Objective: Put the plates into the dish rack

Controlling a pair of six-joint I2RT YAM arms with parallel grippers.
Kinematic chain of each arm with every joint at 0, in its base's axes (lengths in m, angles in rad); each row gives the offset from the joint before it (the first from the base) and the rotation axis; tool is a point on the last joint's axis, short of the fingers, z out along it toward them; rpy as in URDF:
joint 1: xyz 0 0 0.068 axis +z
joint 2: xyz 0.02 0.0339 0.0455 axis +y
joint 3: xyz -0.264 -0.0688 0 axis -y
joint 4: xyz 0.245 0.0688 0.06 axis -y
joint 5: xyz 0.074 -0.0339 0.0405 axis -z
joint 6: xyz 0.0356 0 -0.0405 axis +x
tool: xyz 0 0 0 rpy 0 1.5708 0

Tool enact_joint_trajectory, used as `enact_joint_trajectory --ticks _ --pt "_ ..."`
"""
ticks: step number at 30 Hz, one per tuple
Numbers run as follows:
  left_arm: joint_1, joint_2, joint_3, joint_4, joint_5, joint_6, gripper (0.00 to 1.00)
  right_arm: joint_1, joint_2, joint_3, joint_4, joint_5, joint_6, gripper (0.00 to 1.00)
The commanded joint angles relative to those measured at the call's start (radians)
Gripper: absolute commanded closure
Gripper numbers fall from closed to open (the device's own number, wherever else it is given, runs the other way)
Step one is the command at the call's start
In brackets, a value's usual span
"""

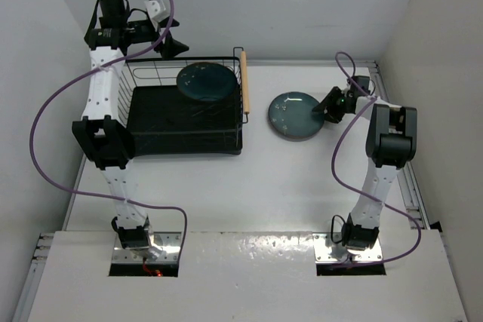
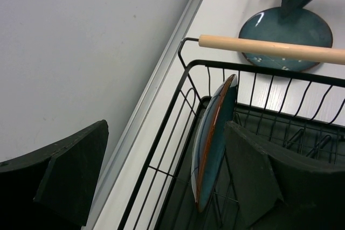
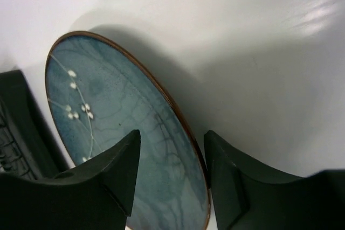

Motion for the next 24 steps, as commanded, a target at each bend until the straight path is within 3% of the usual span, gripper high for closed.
enact_joint_trajectory --ticks 1,2,4,5,6,11,12,24 --pt "0.008 -0.074 -0.005 0.020 0.053 -0.019 0.07 0.017 0.016 -0.062 -0.079 -0.029 0.046 0.52" --pt "0.008 -0.074 -0.014 0.020 0.053 -0.019 0.07 0.017 0.021 -0.062 -0.087 -0.034 0.049 0.55" --pt "0.008 -0.074 -0.015 0.020 0.062 -0.019 0.07 0.015 0.042 -0.052 -0.114 -0.037 0.044 0.76" --pt "0.008 -0.074 -0.015 0.020 0.062 -0.019 0.07 0.015 0.048 -0.043 -0.127 -0.036 0.041 0.94" --pt "0.008 -0.074 -0.015 0.020 0.062 -0.019 0.08 0.014 0.050 -0.041 -0.128 -0.039 0.038 1.00" --pt "-0.013 -0.083 -0.024 0.020 0.053 -0.028 0.12 0.001 -0.039 -0.073 -0.058 -0.065 -0.047 1.00" --pt "-0.013 -0.083 -0.034 0.020 0.033 -0.028 0.12 0.000 -0.115 -0.076 -0.053 -0.063 -0.093 1.00" --pt "-0.228 -0.092 -0.054 -0.039 -0.154 0.012 0.16 0.026 -0.568 -0.084 -0.047 0.023 -0.414 1.00"
